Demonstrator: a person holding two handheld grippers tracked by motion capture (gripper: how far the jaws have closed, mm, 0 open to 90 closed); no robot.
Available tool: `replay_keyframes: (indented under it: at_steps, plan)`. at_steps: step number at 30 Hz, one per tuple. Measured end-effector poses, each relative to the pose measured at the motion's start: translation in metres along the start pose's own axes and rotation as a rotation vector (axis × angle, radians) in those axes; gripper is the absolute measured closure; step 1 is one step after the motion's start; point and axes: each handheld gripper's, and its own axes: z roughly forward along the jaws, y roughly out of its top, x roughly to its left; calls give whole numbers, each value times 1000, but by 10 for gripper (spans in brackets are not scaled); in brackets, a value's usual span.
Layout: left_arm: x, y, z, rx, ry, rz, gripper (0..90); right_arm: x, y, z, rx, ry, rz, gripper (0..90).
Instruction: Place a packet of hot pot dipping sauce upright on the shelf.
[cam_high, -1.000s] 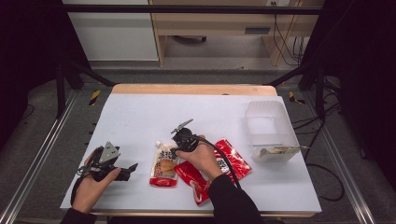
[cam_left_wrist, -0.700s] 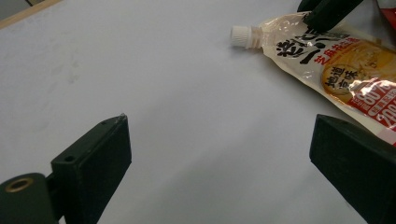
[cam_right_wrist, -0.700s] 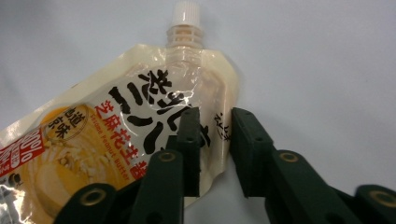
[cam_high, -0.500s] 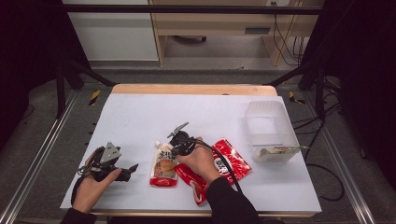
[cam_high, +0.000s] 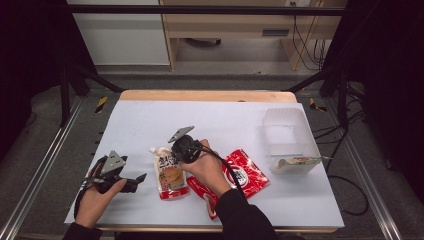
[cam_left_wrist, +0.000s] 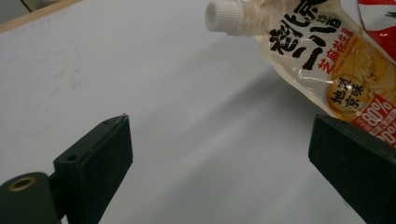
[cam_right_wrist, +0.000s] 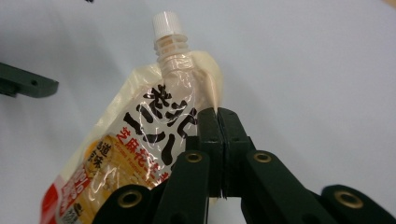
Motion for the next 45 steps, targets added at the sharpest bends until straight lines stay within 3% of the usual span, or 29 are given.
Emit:
replay_keyframes:
  at_steps: [13, 20, 26, 34, 36, 41, 45]
  plan:
    - [0, 14, -14, -100, -69, -25, 127, 15, 25, -38, -88, 3, -88, 900]
    - [0, 33, -15, -107, -110, 12, 168, 27, 29, -50, -100, 22, -158, 900]
    - [2, 47, -12, -91, -143, 49, 192, 33, 28, -54, -105, 40, -186, 900]
    - [0, 63, -7, -89, -226, 83, 350, 37, 27, -58, -98, 66, -213, 900]
    - [0, 66, -6, -96, -248, 76, 380, 37, 27, -59, -94, 75, -219, 900]
    - [0, 71, -6, -80, -271, 102, 480, 38, 26, -61, -80, 76, -225, 899]
    - [-1, 73, -8, -80, -292, 99, 574, 35, 24, -63, -62, 68, -218, 897]
